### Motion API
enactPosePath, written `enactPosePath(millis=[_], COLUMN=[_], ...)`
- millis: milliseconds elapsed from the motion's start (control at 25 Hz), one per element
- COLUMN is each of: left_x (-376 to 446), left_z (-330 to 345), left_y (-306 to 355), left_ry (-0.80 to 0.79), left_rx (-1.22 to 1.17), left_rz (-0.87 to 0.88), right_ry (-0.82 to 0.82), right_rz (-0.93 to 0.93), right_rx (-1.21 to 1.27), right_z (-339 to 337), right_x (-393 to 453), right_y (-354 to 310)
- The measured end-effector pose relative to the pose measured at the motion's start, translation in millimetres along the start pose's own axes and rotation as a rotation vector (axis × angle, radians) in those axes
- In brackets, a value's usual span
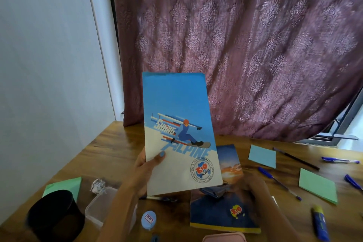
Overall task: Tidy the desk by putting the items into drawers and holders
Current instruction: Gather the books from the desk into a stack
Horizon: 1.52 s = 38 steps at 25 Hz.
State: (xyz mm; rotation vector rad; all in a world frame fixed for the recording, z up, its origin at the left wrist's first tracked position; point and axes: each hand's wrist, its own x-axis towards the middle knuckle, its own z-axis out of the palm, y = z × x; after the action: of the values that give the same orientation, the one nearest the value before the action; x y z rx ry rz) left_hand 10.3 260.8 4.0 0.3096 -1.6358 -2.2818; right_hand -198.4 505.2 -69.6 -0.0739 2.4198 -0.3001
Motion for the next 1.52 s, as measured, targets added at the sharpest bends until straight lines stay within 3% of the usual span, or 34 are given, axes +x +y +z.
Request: enactPosePath(millis=[80,160,280,480,640,800,1000,1200,1520], left_x=[0,0,-1,-4,0,-1,-2,-8,-16], left_z=[0,2,4,5,14,42,79,94,115], left_y=[-1,-1,1,-3,-11,-14,-24,-34,-39], left_ry=[0.025,0.045,0.049,0.023,0.081,0.056,-0.039,-0.040,-0.060], left_rx=[-0.006,-0.002,-0.012,0.045,0.117,0.177,0.152,0.019,-0.021], left_rz=[-0.005,-0.023,-0.040,-0.011,-0.037,-0.025,-0.057,-0.138,-0.268], right_ry=[-0.002,0.030,0.258,0.578,0.932,0.774,0.282,0.400,0.385], right_rz=[-0.117,-0.218,-0.361,-0.657,-0.697,-0.951,-0.962,-0.818,-0.766], right_rx=[0.075,0.429,0.839,0.836,0.683,1.195,1.410,1.331,1.247], right_z=[1,4,-7,-87,-141,-136,-78,-49,-38], right_x=[8,13,-5,-98,-177,-195,-174,-129,-113], right_y=[4,5,2,16,47,40,10,18,42])
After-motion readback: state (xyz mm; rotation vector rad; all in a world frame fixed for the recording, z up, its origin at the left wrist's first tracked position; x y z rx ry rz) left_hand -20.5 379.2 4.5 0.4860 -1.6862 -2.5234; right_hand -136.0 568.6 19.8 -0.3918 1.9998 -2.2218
